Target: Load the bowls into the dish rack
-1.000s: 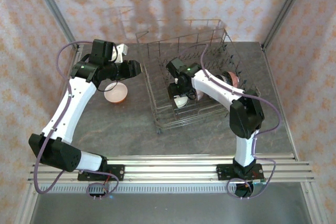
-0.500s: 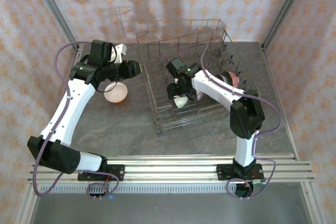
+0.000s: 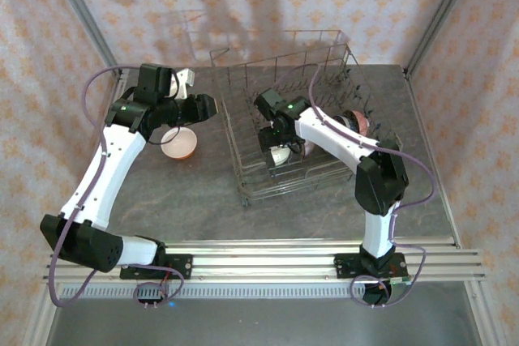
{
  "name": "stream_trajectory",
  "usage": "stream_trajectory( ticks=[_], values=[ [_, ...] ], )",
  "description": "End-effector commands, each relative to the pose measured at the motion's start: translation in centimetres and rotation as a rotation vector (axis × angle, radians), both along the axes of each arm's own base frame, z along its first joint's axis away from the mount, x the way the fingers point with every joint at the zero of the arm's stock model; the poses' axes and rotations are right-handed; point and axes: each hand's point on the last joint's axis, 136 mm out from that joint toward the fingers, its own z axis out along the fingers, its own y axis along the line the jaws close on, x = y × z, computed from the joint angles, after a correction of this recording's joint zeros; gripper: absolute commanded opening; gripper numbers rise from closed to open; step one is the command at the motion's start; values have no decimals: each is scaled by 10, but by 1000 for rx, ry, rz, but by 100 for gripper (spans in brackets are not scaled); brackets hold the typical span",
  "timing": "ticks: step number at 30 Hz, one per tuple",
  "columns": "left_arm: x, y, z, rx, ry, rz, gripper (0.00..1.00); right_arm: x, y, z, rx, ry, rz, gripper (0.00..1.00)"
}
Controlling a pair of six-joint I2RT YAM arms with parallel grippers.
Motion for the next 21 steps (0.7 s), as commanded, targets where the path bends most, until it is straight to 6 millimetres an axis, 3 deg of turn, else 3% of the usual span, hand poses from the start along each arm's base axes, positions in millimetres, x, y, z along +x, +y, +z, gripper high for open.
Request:
stream_trajectory(
  ticks=[1,10,16,21],
  values=[
    [-3,6,6,0,-19,30,47,2,-12,27,-41,-67,-31,81],
    [-5,16,6,39,-28,67,47,-1,1,40,-11,-87,18,81],
    [-8,48,-4,78,9,173,49,0,4,67,44,-137,23,82],
    [-17,82,-20,80,44,285,52,-5,21,88,158,-145,68,84]
  ],
)
